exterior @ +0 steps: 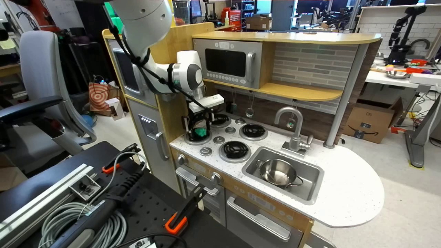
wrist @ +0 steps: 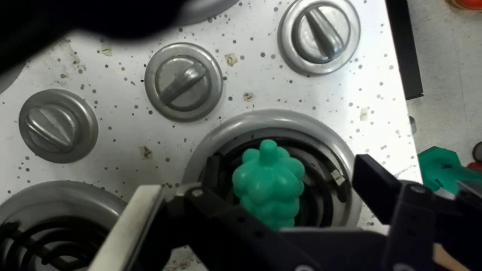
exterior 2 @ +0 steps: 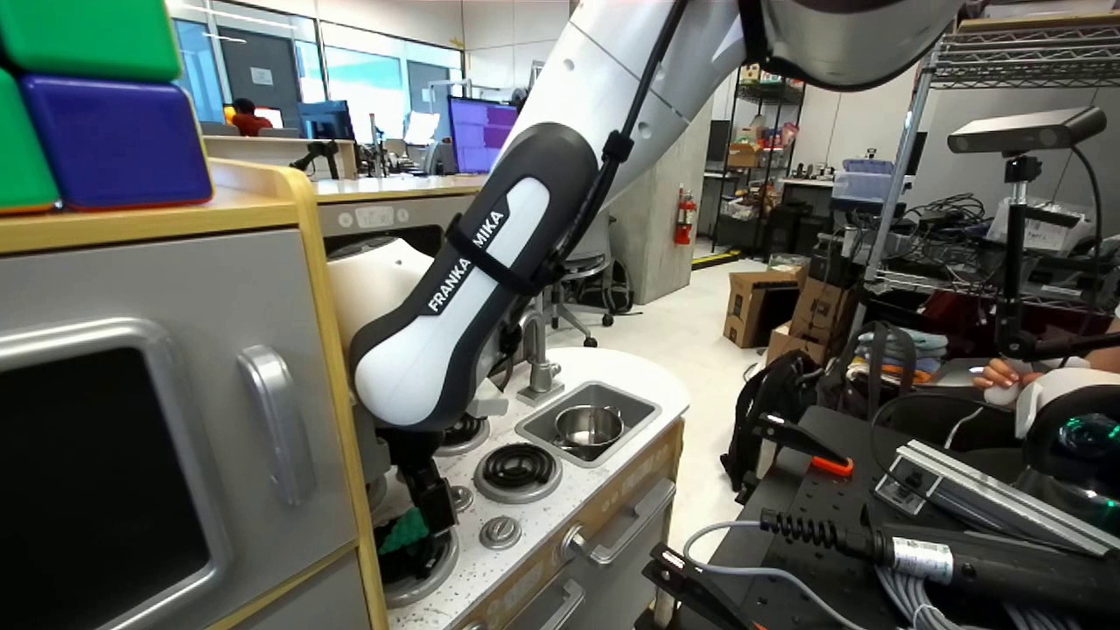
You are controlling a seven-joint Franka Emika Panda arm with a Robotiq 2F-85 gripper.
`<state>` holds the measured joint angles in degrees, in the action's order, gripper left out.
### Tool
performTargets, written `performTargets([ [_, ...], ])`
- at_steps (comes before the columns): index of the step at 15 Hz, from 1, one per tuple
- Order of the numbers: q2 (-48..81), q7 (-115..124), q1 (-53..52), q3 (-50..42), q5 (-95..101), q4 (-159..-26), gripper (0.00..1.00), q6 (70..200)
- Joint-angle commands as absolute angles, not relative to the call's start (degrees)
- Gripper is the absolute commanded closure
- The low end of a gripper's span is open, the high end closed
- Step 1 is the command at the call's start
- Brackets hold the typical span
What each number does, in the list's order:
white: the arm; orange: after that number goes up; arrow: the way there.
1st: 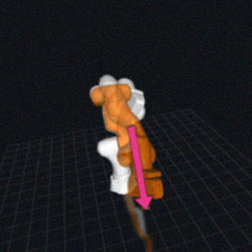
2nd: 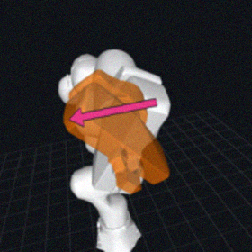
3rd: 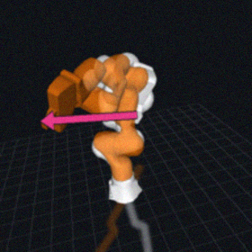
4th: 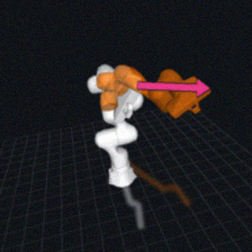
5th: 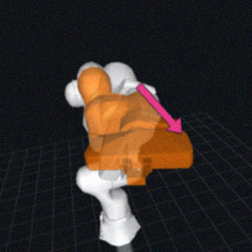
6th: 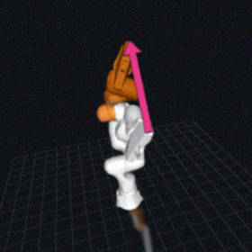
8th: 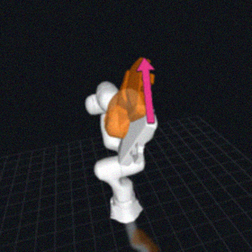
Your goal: Take the plastic grapes from the stove and put them in the pot in the sink
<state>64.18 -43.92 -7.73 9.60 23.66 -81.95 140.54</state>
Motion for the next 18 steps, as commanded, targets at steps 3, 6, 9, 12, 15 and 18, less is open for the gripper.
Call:
performTargets([
  [3,68.15,-45.24,-9.55,8.79,22.41,-75.14,0.58,137.29],
  [6,68.02,-45.12,-9.4,8.65,22.45,-75.42,0.8,137.65],
  [9,66.8,-45.29,-8.37,8.8,22.09,-77.22,0.82,138.09],
  [12,61.24,-44.54,-5.67,9.01,21.2,-85.22,0.82,140.36],
  [15,56.2,-41.56,-3.84,7.17,21.25,-92.05,0.82,143.46],
  [18,50.59,-36.75,-1.71,4.2,21.8,-99.62,0.82,146.34],
])
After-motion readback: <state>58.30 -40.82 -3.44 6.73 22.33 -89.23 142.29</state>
